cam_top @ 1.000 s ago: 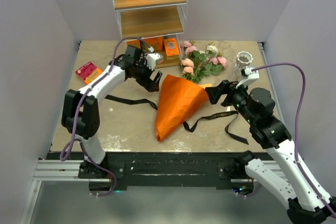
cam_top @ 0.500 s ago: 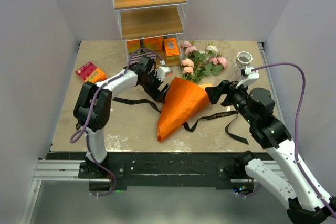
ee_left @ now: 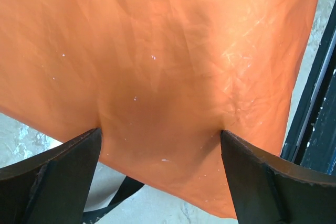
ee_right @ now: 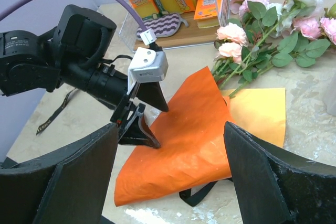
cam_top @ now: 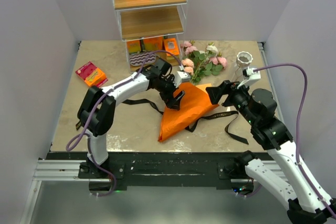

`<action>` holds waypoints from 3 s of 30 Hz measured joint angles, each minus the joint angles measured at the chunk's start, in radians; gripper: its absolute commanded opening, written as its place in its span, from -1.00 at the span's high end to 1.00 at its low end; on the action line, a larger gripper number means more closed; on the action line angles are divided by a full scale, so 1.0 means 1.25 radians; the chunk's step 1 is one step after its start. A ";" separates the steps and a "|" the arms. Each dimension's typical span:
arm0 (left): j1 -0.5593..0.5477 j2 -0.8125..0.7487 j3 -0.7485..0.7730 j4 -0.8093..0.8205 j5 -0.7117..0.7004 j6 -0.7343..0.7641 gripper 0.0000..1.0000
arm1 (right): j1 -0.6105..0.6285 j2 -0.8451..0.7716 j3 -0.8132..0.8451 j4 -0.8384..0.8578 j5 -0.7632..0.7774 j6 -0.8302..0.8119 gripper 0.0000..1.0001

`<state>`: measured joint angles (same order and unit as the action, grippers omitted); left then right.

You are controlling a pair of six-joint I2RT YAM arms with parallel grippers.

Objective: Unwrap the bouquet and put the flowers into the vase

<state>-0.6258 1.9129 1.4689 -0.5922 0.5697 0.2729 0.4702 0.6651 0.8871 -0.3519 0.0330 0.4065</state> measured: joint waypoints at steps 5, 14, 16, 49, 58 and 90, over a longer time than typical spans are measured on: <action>0.039 -0.006 -0.030 0.001 0.005 0.000 -0.99 | 0.000 0.001 0.001 -0.001 0.000 0.000 -0.69; 0.049 -0.047 -0.045 -0.022 -0.076 -0.002 -0.98 | 0.000 0.001 0.001 -0.002 0.001 0.000 -0.69; 0.044 -0.058 -0.045 -0.034 -0.076 -0.003 -0.98 | 0.000 0.001 0.001 -0.004 0.001 0.000 -0.69; 0.072 0.015 -0.002 -0.137 0.252 -0.082 -0.98 | 0.000 0.018 0.013 -0.018 -0.001 -0.003 -0.68; 0.021 -0.030 0.006 -0.118 0.259 -0.102 -0.98 | 0.000 0.027 0.059 -0.023 -0.001 -0.003 -0.69; -0.009 -0.030 -0.052 -0.022 0.099 -0.147 -0.99 | 0.000 0.006 0.096 -0.030 -0.005 0.003 -0.69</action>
<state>-0.6376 1.8755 1.4044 -0.6197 0.6941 0.0891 0.4702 0.6727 1.0069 -0.3893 0.0265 0.4107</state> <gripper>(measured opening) 0.992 0.844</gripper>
